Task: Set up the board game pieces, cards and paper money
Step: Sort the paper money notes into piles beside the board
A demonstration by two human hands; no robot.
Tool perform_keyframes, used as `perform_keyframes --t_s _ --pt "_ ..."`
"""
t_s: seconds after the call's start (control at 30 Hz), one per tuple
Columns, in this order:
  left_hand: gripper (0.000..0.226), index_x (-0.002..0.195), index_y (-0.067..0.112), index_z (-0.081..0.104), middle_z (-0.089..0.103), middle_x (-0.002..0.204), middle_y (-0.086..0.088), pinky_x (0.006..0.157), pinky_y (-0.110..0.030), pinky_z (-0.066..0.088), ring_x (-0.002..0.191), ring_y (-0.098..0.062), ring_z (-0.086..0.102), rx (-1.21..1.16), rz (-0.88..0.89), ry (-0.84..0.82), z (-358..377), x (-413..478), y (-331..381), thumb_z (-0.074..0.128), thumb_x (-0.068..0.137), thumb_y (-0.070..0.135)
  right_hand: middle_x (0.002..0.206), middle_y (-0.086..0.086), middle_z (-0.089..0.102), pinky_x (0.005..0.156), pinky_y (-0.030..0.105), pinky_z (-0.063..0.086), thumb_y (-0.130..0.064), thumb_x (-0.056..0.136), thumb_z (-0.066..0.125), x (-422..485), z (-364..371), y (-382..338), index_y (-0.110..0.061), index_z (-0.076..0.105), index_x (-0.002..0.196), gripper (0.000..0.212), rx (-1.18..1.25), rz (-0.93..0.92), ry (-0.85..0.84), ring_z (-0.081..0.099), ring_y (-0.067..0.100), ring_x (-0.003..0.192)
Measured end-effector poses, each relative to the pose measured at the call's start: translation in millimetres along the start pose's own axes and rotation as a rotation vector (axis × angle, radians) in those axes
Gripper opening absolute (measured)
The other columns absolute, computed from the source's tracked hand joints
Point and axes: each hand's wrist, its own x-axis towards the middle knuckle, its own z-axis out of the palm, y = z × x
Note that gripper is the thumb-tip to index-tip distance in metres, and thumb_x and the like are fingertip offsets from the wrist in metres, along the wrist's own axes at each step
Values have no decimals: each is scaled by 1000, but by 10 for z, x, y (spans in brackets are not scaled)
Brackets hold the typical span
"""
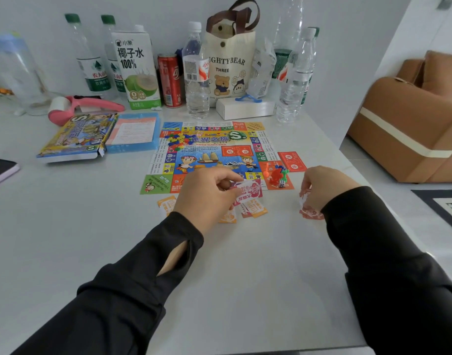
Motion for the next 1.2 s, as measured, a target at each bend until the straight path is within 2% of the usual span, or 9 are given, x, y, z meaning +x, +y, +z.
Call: perform_keyframes --t_s 0.13,0.3,0.47,0.53,0.67,0.8,0.87,1.1,1.2 --pt "18 82 27 66 62 66 8 49 -10 46 46 -1 59 -3 4 -5 1 3 2 70 79 11 113 10 60 84 27 43 -12 88 58 18 13 -20 -5 56 120 32 32 19 -33 48 18 88" --pt "12 88 21 71 63 69 5 49 -9 46 55 -7 61 19 0 -11 15 0 -10 70 80 12 91 6 54 79 25 39 -12 89 57 -13 10 -39 -4 57 116 28 0 22 -34 47 18 84" --pt "13 87 22 69 64 72 0 45 -8 42 50 -5 59 -12 -21 -14 5 -10 11 70 80 11 91 6 58 79 26 42 -12 86 61 -27 -3 -59 -5 62 109 25 21 3 -23 50 19 83" --pt "15 84 24 66 64 71 -1 44 -9 43 46 -2 58 -37 -26 -13 -19 1 23 69 80 10 87 5 61 74 23 44 -11 81 65 -36 -45 -85 -6 66 100 19 88 -42 -16 52 17 79" --pt "18 81 24 65 66 71 -8 44 -15 47 43 -3 56 -95 -39 -9 -70 26 51 69 80 6 64 4 57 46 18 37 -9 78 69 -63 -183 -176 -11 64 76 6 455 -177 111 46 9 49" --pt "18 85 22 68 68 70 -8 45 -16 49 43 -5 56 -140 -59 21 -172 96 21 67 81 4 67 13 64 60 32 54 -5 78 70 13 -174 -295 -14 62 71 14 858 -194 -9 54 16 48" --pt "17 86 21 68 67 66 -5 45 -15 48 43 -4 57 -151 -70 29 -223 136 10 66 81 4 69 15 64 58 31 54 -3 80 68 55 -153 -371 -11 61 73 12 988 -191 -57 56 16 48" --pt "19 86 19 67 64 57 0 49 -17 51 45 -6 59 -226 -29 -21 -456 331 -44 67 80 1 62 8 64 60 29 58 -4 81 68 185 -31 -776 -2 61 80 7 928 -275 84 59 9 45" --pt "22 85 20 68 63 54 4 51 -20 53 47 -9 61 -224 -22 -31 -547 443 -144 68 78 -2 65 9 64 53 26 55 -3 80 69 286 34 -908 -3 59 78 10 925 -302 122 56 8 41"
